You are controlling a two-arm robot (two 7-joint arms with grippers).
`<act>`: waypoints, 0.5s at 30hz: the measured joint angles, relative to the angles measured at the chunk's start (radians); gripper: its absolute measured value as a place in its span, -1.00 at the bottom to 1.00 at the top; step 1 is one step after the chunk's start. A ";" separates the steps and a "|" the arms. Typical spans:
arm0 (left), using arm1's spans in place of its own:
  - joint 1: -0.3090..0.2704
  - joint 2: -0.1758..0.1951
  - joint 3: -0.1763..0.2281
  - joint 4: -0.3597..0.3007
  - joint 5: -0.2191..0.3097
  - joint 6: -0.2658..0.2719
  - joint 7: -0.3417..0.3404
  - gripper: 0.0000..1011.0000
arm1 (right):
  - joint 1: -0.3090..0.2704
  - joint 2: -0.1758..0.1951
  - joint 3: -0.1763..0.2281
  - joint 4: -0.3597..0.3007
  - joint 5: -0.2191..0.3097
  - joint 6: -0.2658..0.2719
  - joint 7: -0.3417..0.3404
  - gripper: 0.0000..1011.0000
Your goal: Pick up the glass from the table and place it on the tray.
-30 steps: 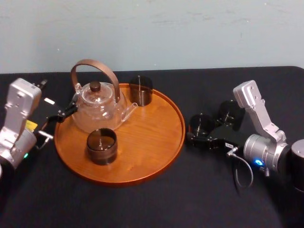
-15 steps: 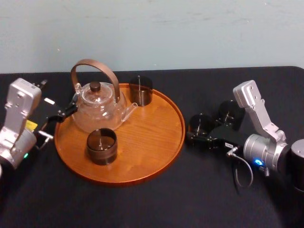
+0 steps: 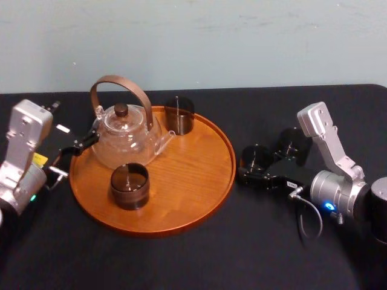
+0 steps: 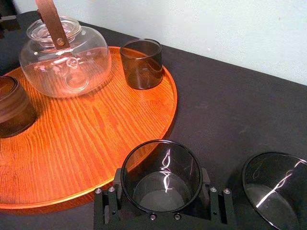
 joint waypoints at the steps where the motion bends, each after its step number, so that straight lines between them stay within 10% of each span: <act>1: 0.000 0.000 0.000 0.000 0.000 0.000 0.000 0.98 | 0.000 0.000 0.000 0.000 0.000 0.000 0.000 0.80; 15: 0.000 0.000 0.000 0.000 0.000 0.000 0.000 0.98 | -0.016 0.022 0.001 -0.056 0.024 0.002 0.012 0.80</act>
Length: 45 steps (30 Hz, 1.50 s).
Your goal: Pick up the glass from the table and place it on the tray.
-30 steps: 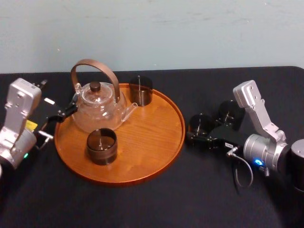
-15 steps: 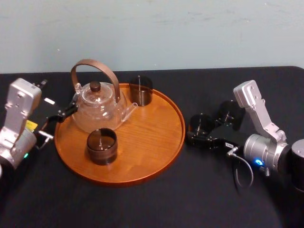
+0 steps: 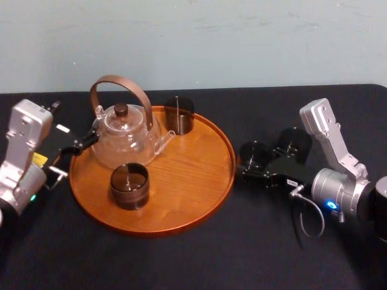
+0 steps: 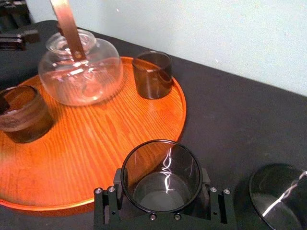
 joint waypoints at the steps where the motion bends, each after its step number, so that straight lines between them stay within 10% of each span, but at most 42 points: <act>1: 0.000 0.000 0.000 0.000 0.000 0.000 0.000 0.98 | -0.001 0.003 -0.001 -0.009 0.000 0.003 -0.001 0.80; 17: 0.000 0.000 0.000 0.000 0.000 0.000 0.000 0.98 | 0.011 0.002 -0.062 -0.114 -0.015 0.039 -0.001 0.80; 45: 0.000 0.000 0.000 0.000 0.000 0.000 0.000 0.98 | 0.123 -0.118 -0.164 0.018 -0.025 0.046 0.017 0.80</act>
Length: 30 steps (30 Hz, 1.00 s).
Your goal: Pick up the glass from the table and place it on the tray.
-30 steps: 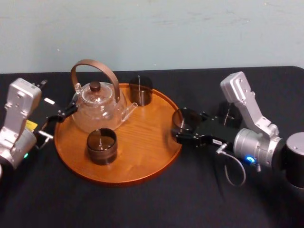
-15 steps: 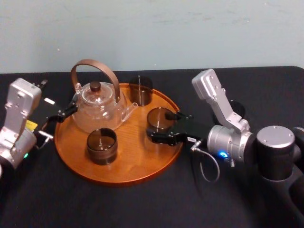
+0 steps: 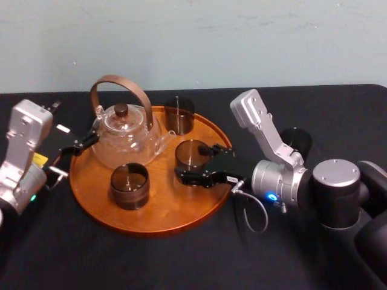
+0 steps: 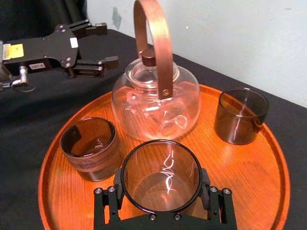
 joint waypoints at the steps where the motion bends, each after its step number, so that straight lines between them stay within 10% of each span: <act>1: 0.000 0.000 0.000 0.000 0.000 0.000 0.000 0.98 | 0.000 0.000 -0.002 0.001 -0.001 0.000 0.001 0.80; 30: 0.000 0.000 0.000 0.000 0.000 0.000 0.000 0.98 | 0.008 -0.015 -0.040 0.043 0.012 -0.020 0.036 0.80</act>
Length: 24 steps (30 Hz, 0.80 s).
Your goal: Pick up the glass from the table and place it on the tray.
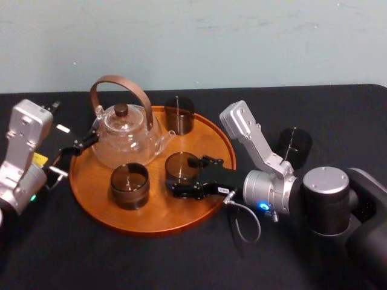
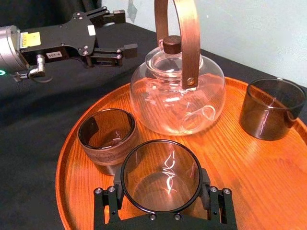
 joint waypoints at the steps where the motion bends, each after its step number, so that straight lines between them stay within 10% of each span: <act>1: 0.000 0.000 0.000 0.000 0.000 0.000 0.000 0.98 | 0.001 -0.001 -0.001 0.004 0.000 -0.001 0.000 0.80; 24: 0.000 0.000 0.000 0.000 0.000 0.000 0.000 0.98 | 0.006 -0.006 -0.006 0.017 0.002 -0.002 0.004 0.93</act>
